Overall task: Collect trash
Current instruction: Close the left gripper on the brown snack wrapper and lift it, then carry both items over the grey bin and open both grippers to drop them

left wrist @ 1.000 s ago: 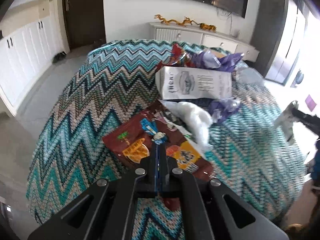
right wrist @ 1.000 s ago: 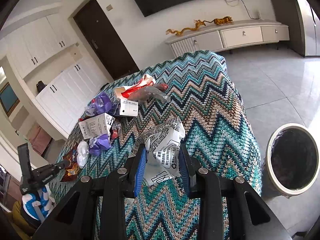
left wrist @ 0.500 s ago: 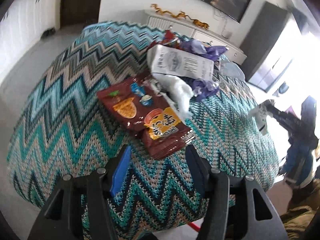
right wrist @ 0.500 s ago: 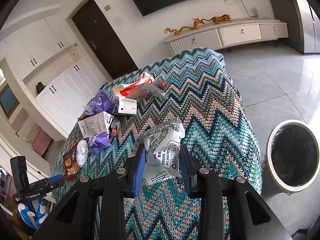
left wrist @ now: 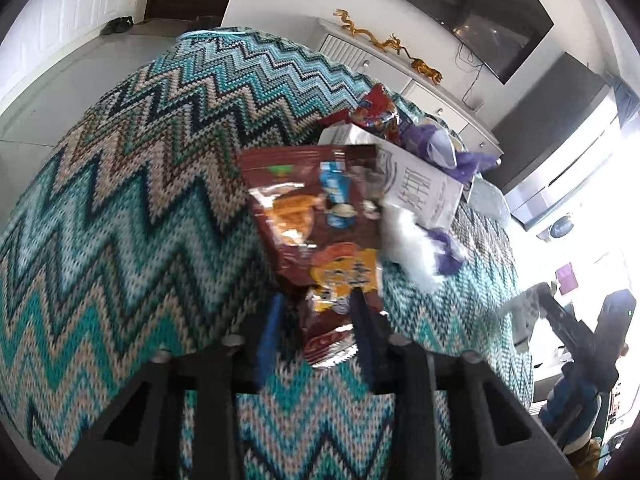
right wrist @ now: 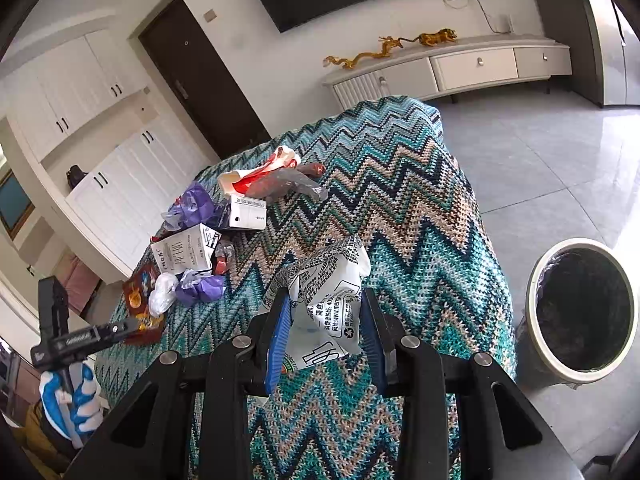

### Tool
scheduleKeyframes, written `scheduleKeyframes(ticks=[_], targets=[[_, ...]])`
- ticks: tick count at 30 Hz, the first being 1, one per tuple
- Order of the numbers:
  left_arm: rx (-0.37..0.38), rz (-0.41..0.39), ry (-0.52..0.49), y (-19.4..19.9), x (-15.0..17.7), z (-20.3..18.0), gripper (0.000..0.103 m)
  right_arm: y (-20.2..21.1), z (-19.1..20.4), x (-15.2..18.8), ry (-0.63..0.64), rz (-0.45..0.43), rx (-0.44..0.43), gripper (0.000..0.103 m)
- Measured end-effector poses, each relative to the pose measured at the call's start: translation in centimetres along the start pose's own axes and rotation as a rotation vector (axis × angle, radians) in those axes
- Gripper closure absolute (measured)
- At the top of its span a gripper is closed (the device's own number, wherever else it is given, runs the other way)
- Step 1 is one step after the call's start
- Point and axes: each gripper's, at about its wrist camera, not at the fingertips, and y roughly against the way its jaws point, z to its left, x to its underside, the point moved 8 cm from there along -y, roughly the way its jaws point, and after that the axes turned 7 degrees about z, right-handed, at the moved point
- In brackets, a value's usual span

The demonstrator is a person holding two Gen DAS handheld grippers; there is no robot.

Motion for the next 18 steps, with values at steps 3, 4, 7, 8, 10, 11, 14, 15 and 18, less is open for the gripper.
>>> scheduleKeyframes(ticks=[3, 4, 7, 8, 10, 11, 14, 15, 18], targets=[[-0.009, 0.011, 0.009, -0.8, -0.6, 0.1, 0.090, 0.0, -0.1, -0.1, 0.004, -0.001, 0.003, 0.068], [-0.007, 0.012, 0.014, -0.9, -0.6, 0.1, 0.091, 0.1, -0.1, -0.1, 0.005, -0.003, 0.004, 0.069], [-0.007, -0.010, 0.011, -0.6, -0.8, 0.1, 0.094, 0.1, 0.1, -0.1, 0.016, -0.007, 0.004, 0.070], [-0.009, -0.018, 0.012, -0.4, -0.9, 0.0, 0.094, 0.1, 0.2, -0.1, 0.023, -0.007, 0.006, 0.070], [-0.013, -0.034, 0.020, 0.2, -1.0, 0.2, 0.095, 0.1, 0.5, 0.0, 0.030, -0.008, 0.004, 0.071], [-0.016, -0.042, 0.024, 0.7, -1.1, 0.5, 0.095, 0.1, 0.6, 0.0, 0.035, -0.009, 0.000, 0.071], [-0.031, -0.082, 0.032, 2.6, -1.2, 1.2, 0.095, 0.1, 0.9, -0.1, 0.041, -0.013, -0.009, 0.071], [-0.033, -0.096, 0.036, 3.2, -1.3, 1.4, 0.095, 0.1, 1.0, -0.1, 0.043, -0.013, -0.012, 0.071], [-0.044, -0.133, 0.043, 5.0, -1.6, 1.8, 0.095, 0.1, 1.5, -0.2, 0.051, -0.017, -0.021, 0.072]])
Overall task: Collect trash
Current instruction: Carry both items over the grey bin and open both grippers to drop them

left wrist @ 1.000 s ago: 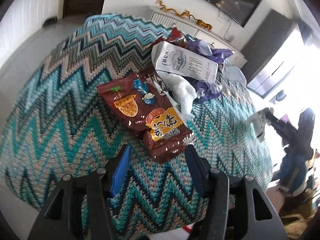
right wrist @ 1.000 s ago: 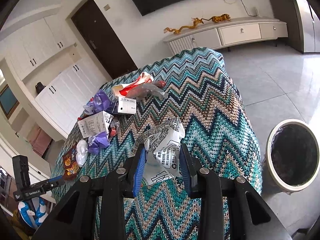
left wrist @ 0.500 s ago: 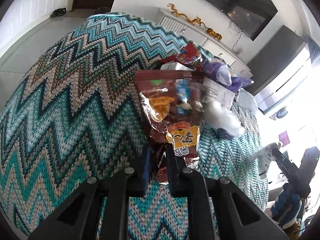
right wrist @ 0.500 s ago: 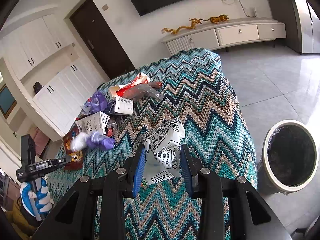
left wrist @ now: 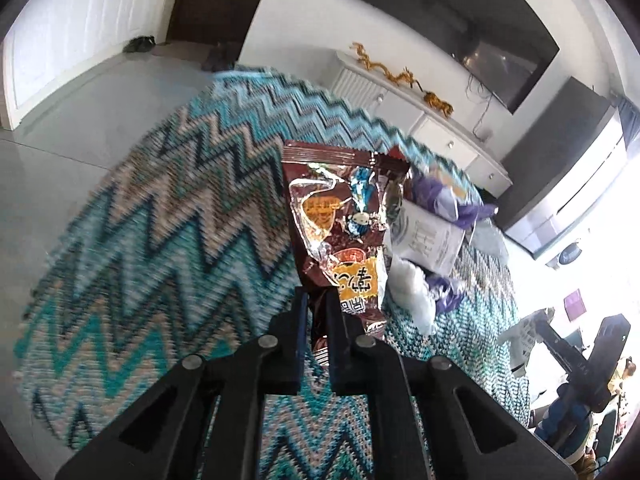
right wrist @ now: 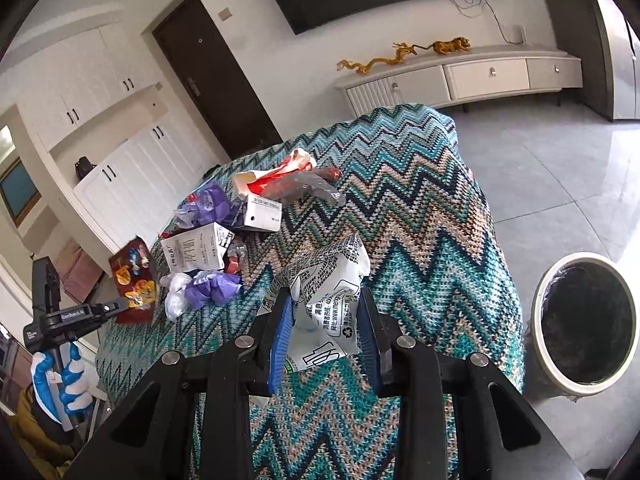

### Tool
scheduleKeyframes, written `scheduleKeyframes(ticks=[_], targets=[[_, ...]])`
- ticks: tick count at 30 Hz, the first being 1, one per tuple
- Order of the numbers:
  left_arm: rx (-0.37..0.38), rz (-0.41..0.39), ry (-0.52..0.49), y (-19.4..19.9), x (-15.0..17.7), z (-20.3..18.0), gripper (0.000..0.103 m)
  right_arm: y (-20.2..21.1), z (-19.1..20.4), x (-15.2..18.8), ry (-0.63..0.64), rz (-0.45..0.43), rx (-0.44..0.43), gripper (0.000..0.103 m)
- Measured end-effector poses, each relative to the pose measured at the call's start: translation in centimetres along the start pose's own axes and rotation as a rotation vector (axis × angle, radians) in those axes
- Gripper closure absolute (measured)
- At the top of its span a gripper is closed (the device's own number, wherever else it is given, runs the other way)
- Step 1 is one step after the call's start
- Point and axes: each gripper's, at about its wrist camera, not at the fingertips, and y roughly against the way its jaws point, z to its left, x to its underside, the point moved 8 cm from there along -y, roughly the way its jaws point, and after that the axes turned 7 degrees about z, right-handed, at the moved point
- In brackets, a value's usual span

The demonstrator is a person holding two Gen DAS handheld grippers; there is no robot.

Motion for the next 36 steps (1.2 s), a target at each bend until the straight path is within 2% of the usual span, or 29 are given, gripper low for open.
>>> scheduleKeyframes(ticks=[3, 7, 11, 15, 21, 25, 29, 34, 36], targets=[[0.001, -0.031, -0.002, 1.5, -0.6, 0.0, 0.095, 0.2, 0.7, -0.1, 0.013, -0.007, -0.012, 0.072], [0.019, -0.062, -0.045, 2.9, -1.6, -1.8, 0.095, 0.6, 1.4, -0.3, 0.033, -0.023, -0.019, 0.072], [0.054, -0.058, -0.128, 2.9, -2.2, -6.1, 0.095, 1.4, 1.1, -0.6, 0.042, -0.047, -0.003, 0.072], [0.120, -0.026, -0.230, 1.4, -2.2, -12.4, 0.095, 3.1, -1.1, -1.1, 0.022, -0.088, 0.043, 0.072], [0.246, 0.090, -0.414, -4.0, -0.6, -25.5, 0.095, 6.6, -8.7, -1.0, -0.070, -0.152, 0.173, 0.072], [0.271, 0.176, -0.555, -9.0, 2.4, -33.8, 0.095, 8.6, -15.9, 0.0, -0.149, -0.153, 0.306, 0.072], [0.269, 0.276, -0.674, -15.2, 6.3, -40.9, 0.095, 9.4, -23.1, 1.1, -0.217, -0.127, 0.429, 0.071], [0.223, 0.354, -0.769, -21.5, 10.2, -46.9, 0.095, 8.5, -30.5, 2.3, -0.272, -0.070, 0.535, 0.070], [0.208, 0.382, -0.788, -23.8, 11.3, -48.7, 0.095, 7.8, -32.4, 2.8, -0.292, -0.053, 0.552, 0.069]])
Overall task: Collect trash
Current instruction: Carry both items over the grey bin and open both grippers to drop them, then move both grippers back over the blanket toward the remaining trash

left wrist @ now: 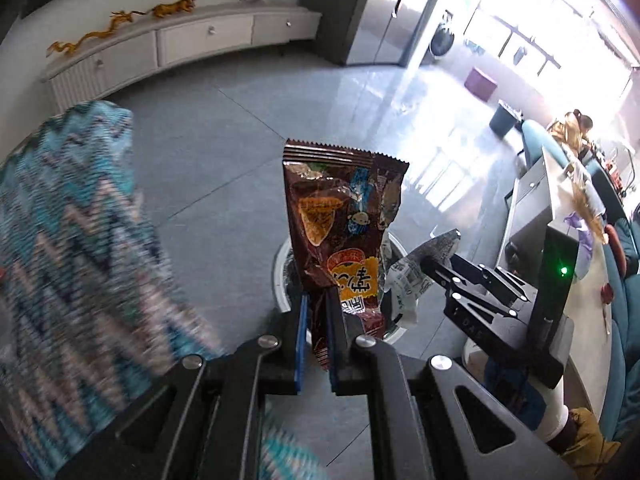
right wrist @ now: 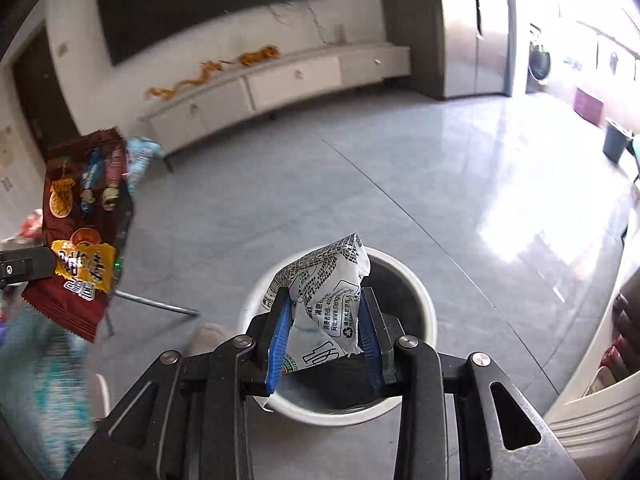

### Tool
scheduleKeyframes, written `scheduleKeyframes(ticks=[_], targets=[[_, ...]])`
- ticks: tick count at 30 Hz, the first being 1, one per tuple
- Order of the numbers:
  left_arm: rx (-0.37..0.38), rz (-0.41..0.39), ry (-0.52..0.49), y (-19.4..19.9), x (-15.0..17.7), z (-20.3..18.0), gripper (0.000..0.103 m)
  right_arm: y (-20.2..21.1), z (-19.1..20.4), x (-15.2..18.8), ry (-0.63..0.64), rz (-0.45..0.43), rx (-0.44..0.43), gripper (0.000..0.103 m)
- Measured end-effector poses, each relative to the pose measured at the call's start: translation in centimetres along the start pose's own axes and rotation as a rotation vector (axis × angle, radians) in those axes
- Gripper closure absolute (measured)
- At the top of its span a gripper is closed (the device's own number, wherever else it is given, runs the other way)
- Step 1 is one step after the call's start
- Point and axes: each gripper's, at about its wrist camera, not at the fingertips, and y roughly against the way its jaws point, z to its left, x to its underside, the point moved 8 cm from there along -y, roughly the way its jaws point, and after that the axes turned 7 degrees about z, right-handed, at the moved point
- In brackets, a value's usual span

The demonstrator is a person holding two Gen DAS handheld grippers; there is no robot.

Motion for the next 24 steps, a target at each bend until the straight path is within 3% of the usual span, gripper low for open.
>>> scheduleKeyframes(ticks=[5, 8, 11, 13, 17, 24], targets=[[-0.021, 0.052, -0.007, -5.0, -2.1, -1.4, 0.092, -3.7, -2.3, -0.2, -0.033, 0.038, 0.034, 0.063], [0.017, 0.081, 0.010, -7.0, -2.9, -1.8, 0.090, -5.3, -3.0, -0.5, -0.046, 0.055, 0.035, 0.059], [0.045, 0.098, 0.027, -8.1, -3.7, -2.0, 0.075, -6.1, -3.0, -0.9, -0.066, 0.066, 0.032, 0.045], [0.049, 0.088, 0.040, -8.0, -3.8, -1.9, 0.053, -5.9, -3.0, -0.8, -0.065, 0.065, 0.040, 0.044], [0.071, 0.072, 0.065, -7.3, -4.0, -1.7, 0.052, -5.0, -2.4, -0.9, -0.055, 0.059, 0.062, 0.042], [0.009, -0.088, 0.061, 0.4, -2.9, -0.2, 0.052, -0.2, -0.7, -1.5, -0.037, -0.014, 0.064, 0.042]])
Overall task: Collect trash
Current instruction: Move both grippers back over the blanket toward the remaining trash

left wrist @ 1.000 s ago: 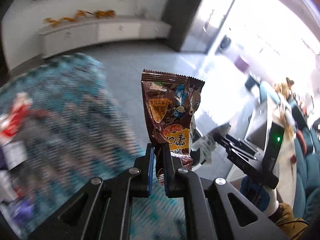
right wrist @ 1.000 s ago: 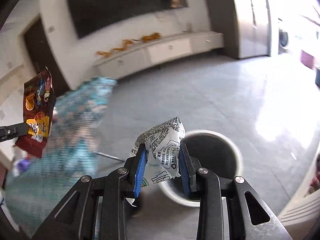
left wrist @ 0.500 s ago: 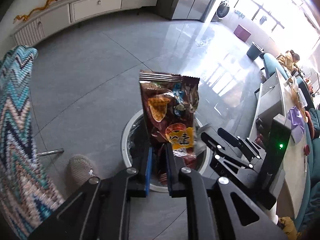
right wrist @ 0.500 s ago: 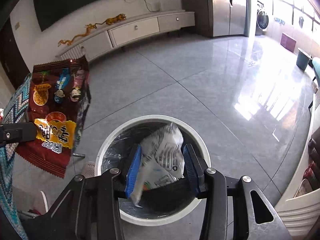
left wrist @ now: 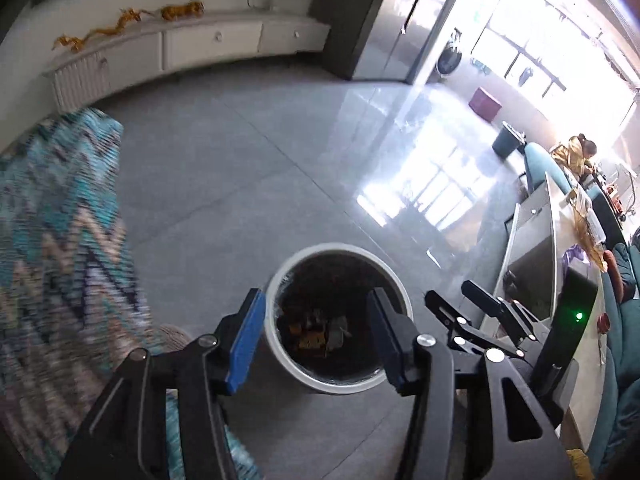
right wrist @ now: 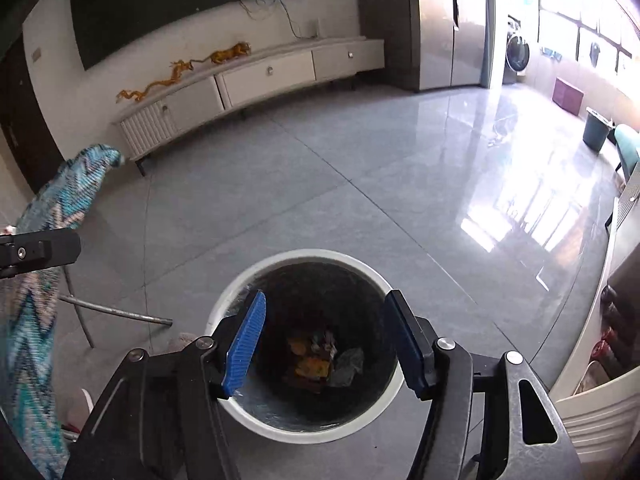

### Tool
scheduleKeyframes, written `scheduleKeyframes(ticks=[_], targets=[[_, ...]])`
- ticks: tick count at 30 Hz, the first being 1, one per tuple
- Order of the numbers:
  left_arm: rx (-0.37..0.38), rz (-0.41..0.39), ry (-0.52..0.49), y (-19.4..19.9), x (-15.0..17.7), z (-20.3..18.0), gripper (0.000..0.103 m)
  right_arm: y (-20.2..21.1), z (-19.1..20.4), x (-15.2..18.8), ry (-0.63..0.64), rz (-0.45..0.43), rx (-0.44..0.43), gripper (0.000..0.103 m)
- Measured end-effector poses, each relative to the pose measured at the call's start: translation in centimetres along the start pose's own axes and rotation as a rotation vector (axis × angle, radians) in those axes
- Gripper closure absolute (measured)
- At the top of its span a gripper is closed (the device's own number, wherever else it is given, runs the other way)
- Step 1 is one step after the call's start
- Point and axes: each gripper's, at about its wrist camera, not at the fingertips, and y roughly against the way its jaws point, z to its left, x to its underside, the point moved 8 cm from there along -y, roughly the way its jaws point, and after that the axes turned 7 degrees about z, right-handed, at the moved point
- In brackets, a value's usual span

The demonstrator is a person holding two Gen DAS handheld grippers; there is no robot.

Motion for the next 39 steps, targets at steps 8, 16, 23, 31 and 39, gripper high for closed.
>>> scheduleKeyframes(ticks=[8, 16, 23, 31, 39], targets=[[-0.080, -0.182, 0.011, 11.7, 3.5, 3.7, 0.046, 9.5, 6.8, -1.7, 0.074, -0.155, -0.101, 0.042], [-0.158, -0.316, 0.076, 22.7, 10.0, 12.6, 0.035, 17.8, 17.3, -1.4, 0.205, -0.247, -0.242, 0.042], [-0.250, -0.331, 0.153, 27.5, 16.6, 22.4, 0.034, 20.9, 25.9, 1.1, 0.349, -0.232, -0.348, 0.042], [-0.233, -0.292, 0.122, 28.9, 21.8, 28.3, 0.034, 20.3, 33.5, 4.6, 0.468, -0.139, -0.470, 0.042], [-0.178, -0.196, -0.027, 26.3, 19.8, 29.3, 0.034, 17.0, 39.2, 9.1, 0.594, 0.003, -0.555, 0.042]])
